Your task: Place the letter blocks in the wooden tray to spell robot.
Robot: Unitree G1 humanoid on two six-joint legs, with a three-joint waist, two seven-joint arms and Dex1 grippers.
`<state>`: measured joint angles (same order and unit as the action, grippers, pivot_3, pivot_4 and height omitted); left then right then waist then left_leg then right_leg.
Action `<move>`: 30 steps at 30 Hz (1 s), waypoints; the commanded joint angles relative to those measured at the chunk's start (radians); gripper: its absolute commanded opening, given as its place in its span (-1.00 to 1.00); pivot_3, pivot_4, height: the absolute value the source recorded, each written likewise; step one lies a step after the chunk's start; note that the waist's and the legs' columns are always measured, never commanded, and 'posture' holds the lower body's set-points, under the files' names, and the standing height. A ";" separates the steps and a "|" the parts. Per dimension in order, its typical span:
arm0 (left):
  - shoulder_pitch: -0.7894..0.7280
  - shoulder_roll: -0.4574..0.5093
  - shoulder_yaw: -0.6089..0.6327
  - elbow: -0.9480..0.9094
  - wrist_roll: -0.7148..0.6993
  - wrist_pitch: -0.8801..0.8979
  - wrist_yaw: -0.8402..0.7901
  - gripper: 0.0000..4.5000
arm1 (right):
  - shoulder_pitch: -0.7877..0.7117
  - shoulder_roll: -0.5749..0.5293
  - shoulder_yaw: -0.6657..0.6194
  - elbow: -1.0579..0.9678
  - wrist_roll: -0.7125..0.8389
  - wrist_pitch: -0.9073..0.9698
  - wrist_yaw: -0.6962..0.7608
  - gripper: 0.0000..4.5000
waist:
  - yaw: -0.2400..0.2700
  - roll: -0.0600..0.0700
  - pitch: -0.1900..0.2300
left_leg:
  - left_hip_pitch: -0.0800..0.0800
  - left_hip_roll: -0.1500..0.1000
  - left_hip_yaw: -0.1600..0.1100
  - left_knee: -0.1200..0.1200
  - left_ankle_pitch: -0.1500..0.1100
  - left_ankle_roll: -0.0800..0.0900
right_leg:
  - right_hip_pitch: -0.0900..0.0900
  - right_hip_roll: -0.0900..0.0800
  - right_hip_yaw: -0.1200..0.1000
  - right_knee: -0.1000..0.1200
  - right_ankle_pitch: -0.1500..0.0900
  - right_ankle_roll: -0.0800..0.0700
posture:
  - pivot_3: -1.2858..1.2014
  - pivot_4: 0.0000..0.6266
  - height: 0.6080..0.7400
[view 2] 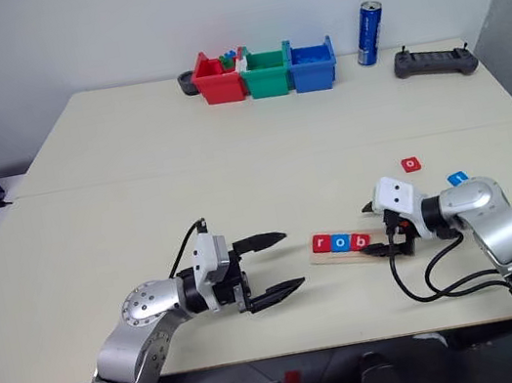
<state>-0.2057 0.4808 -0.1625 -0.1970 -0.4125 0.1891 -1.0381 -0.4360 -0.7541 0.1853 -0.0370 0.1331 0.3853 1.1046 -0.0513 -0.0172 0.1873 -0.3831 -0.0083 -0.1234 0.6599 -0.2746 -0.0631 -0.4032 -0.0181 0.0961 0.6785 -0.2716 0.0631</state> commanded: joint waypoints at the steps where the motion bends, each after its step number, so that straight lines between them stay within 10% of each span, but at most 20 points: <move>1: -0.005 0.001 0.001 -0.024 0.000 -0.013 -0.005 1.00 | -0.004 0.014 0.005 0.003 -0.024 -0.038 -0.027 0.99 | 0.000 0.000 0.000 | 0.000 0.000 0.000 0.000 0.000 0.000 | 0.000 0.000 0.000 0.000 0.000 0.000 | 0.03 -0.52 1.00; 21: -0.006 0.009 -0.001 -0.039 -0.002 -0.004 -0.004 1.00 | -0.021 -0.004 -0.001 0.028 -0.038 -0.082 -0.014 0.99 | 0.000 0.000 0.000 | 0.000 0.000 0.000 0.000 0.000 0.000 | 0.000 0.000 0.000 0.000 0.000 0.000 | 0.03 -0.52 1.00; 30: -0.023 0.010 -0.001 -0.016 -0.001 -0.012 -0.021 1.00 | 0.003 -0.067 -0.107 -0.159 0.157 0.181 0.043 0.99 | 0.002 0.000 0.000 | 0.000 0.000 0.000 0.000 0.000 0.000 | 0.000 0.000 0.000 0.000 0.000 0.000 | 0.03 -0.52 1.00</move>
<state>-0.2162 0.4860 -0.1636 -0.1972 -0.4125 0.1899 -1.0497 -0.4181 -0.8012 0.1322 -0.1542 0.2455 0.5205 1.1413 -0.0497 -0.0172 0.1873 -0.3833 -0.0084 -0.1238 0.6599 -0.2746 -0.0631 -0.4031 -0.0181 0.0959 0.6785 -0.2716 0.0631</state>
